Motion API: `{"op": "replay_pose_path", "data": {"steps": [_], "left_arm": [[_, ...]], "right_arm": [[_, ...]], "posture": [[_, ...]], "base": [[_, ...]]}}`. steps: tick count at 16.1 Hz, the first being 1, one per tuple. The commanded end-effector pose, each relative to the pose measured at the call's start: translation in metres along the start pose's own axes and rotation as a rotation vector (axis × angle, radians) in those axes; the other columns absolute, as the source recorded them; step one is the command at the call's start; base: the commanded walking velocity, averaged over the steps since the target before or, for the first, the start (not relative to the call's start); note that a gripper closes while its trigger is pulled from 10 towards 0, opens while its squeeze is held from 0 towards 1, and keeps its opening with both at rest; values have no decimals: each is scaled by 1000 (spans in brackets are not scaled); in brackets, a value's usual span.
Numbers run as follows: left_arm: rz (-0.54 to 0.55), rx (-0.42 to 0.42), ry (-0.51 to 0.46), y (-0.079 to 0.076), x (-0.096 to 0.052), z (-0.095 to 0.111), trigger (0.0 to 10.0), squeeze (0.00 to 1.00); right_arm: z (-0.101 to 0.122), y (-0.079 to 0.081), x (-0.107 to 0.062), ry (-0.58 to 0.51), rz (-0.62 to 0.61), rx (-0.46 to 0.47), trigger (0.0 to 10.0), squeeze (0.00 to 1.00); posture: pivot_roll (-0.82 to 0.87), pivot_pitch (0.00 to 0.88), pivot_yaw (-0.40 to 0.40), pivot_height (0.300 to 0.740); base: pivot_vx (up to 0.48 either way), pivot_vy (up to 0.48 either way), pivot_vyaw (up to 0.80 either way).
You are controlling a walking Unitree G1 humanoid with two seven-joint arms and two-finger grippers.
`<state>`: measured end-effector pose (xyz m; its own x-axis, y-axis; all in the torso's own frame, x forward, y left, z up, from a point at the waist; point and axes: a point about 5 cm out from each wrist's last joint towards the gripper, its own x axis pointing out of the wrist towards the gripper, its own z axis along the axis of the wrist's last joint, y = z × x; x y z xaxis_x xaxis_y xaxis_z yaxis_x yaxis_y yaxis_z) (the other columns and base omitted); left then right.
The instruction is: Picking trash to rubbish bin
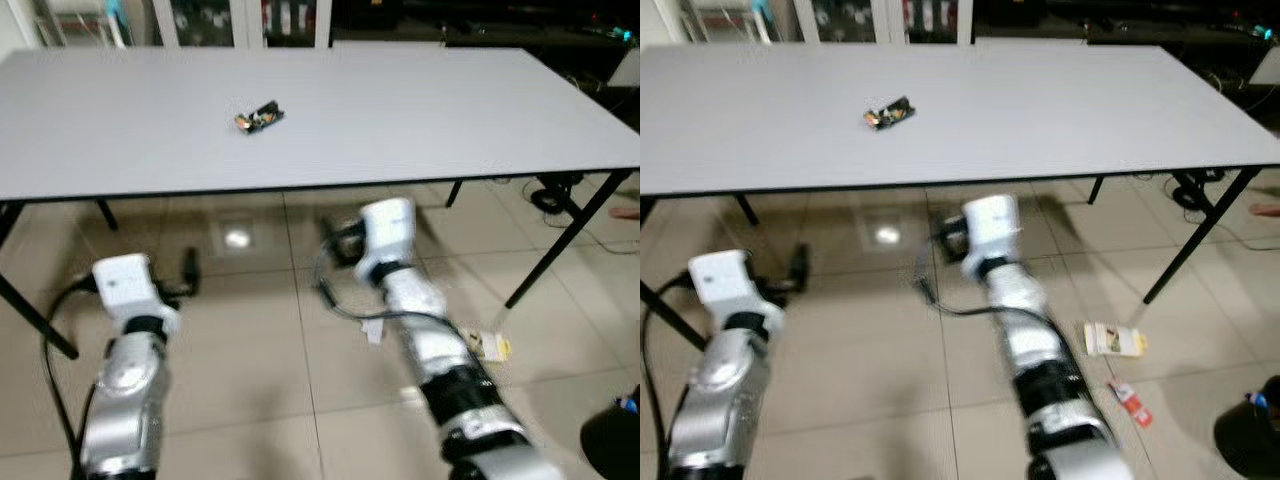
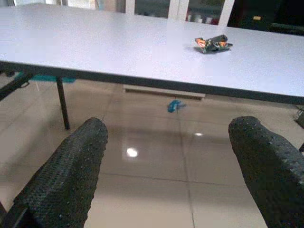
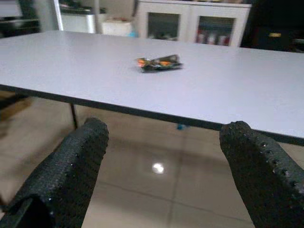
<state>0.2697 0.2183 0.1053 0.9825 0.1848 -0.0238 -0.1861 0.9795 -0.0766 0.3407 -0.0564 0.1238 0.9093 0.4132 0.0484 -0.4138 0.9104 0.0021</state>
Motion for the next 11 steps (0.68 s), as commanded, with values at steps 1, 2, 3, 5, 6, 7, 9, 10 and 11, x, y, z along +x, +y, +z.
{"op": "replay_pose_path", "data": {"steps": [1, 2, 3, 5, 6, 7, 9, 10, 11], "left_arm": [[-18, -9, -3, -7, -1, 3, 10000, 0], [-20, -8, -1, -7, -1, 3, 10000, 0], [-23, -4, 2, -7, -1, 4, 10000, 0], [-28, -3, -2, -8, 1, 6, 10000, 0], [-29, -5, -4, -9, 1, 7, 10000, 0], [-29, -6, -4, -9, 1, 7, 10000, 0], [-23, -8, -3, -8, -1, 7, 10000, 0], [-23, -8, -1, -8, -2, 7, 10000, 0], [-22, -9, 4, -8, -3, 5, 10000, 0]], "right_arm": [[1, -15, -3, 1, -35, -10, 10000, 0], [1, -17, -4, 3, -37, -11, 10000, 0], [0, -19, -4, 9, -45, -11, 10000, 0], [-1, -20, -6, 13, -53, -6, 10000, 0], [-1, -19, -6, 13, -52, -6, 10000, 0], [-1, -19, -6, 13, -50, -7, 10000, 0], [0, -18, -7, 8, -46, -12, 10000, 0], [1, -18, -7, 6, -44, -12, 10000, 0], [1, -18, -7, 4, -43, -10, 10000, 0]], "posture": [[26, 76, -12, 740], [26, 76, -12, 740], [24, 78, -10, 740], [20, 85, -7, 740], [20, 88, -7, 740], [20, 88, -7, 740], [22, 93, -8, 740], [21, 95, -7, 740], [19, 97, -9, 740]], "base": [[364, 0, 0], [356, 0, 0], [352, 0, 0], [384, 279, 0], [390, 277, 0], [390, 281, 0], [388, 281, 0], [386, 285, 0], [386, 285, 0]]}}
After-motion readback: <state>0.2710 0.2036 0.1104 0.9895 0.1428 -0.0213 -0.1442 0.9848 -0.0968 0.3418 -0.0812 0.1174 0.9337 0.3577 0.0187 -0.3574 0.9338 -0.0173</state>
